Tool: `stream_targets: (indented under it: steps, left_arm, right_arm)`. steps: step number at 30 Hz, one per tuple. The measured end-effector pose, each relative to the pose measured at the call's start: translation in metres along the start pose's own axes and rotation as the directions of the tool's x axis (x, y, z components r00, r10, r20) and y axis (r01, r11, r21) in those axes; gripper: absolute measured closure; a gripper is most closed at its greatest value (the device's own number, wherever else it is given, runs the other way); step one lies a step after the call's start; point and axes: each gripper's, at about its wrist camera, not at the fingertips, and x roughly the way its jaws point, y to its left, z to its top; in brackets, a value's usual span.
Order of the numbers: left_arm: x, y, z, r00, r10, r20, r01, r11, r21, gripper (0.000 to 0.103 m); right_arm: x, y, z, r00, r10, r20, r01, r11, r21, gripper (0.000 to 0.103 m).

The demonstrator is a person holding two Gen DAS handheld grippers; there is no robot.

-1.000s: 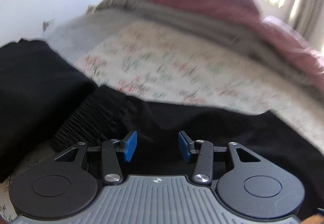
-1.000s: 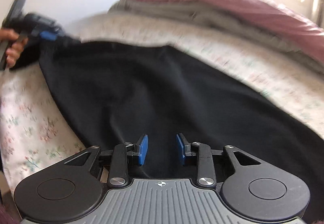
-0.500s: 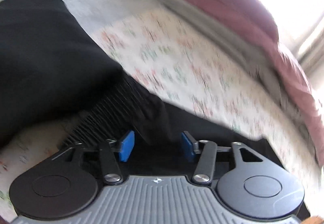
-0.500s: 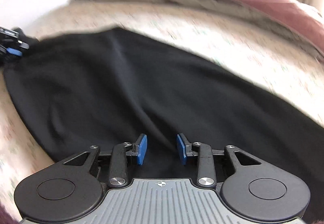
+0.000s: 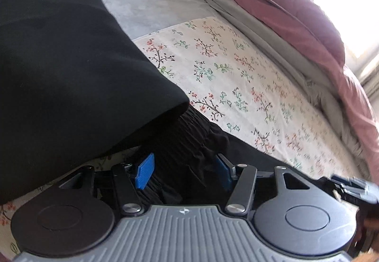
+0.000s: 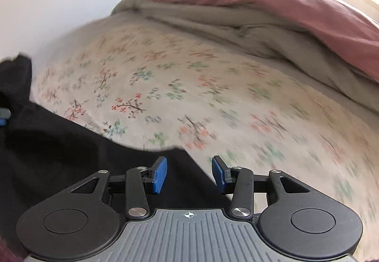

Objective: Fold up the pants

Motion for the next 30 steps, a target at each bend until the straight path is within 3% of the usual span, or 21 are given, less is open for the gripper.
stream_targets:
  steps: [3, 5, 6, 8, 9, 13, 15, 20, 23, 25, 27, 30]
  left_arm:
    - [0.002, -0.002, 0.0, 1.0, 0.017, 0.003, -0.017, 0.999, 0.029, 0.019]
    - [0.004, -0.001, 0.0, 1.0, 0.025, 0.007, -0.025, 1.0, 0.016, 0.022]
    - [0.004, 0.0, 0.0, 1.0, 0.029, 0.01, -0.029, 1.0, 0.005, 0.024]
    - [-0.001, 0.001, -0.002, 0.999, 0.039, 0.015, -0.039, 0.999, -0.003, 0.025]
    - [-0.001, -0.001, -0.003, 0.999, 0.047, 0.019, -0.047, 0.999, 0.001, 0.025]
    - [-0.003, -0.004, -0.005, 0.996, 0.081, 0.033, -0.081, 0.997, 0.0, 0.03]
    - [-0.003, -0.002, -0.006, 0.995, 0.097, 0.037, -0.097, 0.995, -0.014, 0.037]
    - [-0.003, 0.003, -0.004, 0.996, 0.087, 0.027, -0.086, 0.995, -0.051, 0.042]
    - [-0.001, 0.0, -0.007, 0.99, 0.138, 0.024, -0.137, 0.99, -0.024, 0.047]
    - [0.002, 0.004, -0.006, 0.981, 0.193, 0.017, -0.192, 0.981, -0.026, 0.043]
    - [0.002, 0.016, -0.003, 0.99, 0.142, -0.008, -0.142, 0.985, -0.096, 0.042]
    - [-0.001, 0.023, -0.001, 0.993, 0.111, -0.033, -0.115, 0.986, -0.121, 0.042]
  right_arm:
    - [0.03, -0.003, 0.0, 0.991, 0.092, -0.101, -0.097, 0.994, -0.049, 0.062]
    - [0.029, -0.001, -0.003, 0.989, 0.123, -0.087, -0.129, 0.989, -0.065, 0.066]
    - [0.028, -0.003, -0.004, 0.985, 0.148, -0.086, -0.153, 0.987, -0.056, 0.08]
    - [0.025, -0.002, -0.007, 0.985, 0.154, -0.081, -0.16, 0.984, -0.078, 0.096]
    - [0.023, 0.002, -0.008, 0.987, 0.145, -0.076, -0.152, 0.983, -0.107, 0.1]
    - [0.013, 0.015, -0.001, 0.996, 0.082, -0.031, -0.087, 0.979, -0.185, 0.101]
    - [0.009, 0.015, 0.001, 0.998, 0.064, 0.015, -0.061, 0.983, -0.172, 0.101]
    - [-0.001, 0.024, 0.0, 0.996, -0.026, 0.091, 0.042, 0.983, -0.179, 0.102]
    - [0.002, 0.021, 0.002, 0.993, -0.079, 0.087, 0.09, 0.986, -0.138, 0.102]
    - [0.018, 0.023, 0.001, 0.988, -0.155, 0.025, 0.157, 0.973, -0.17, 0.102]
    - [0.033, 0.032, -0.002, 0.98, -0.199, -0.011, 0.193, 0.96, -0.205, 0.096]
    - [0.024, 0.05, 0.011, 0.973, -0.222, 0.059, 0.229, 0.946, -0.228, 0.091]
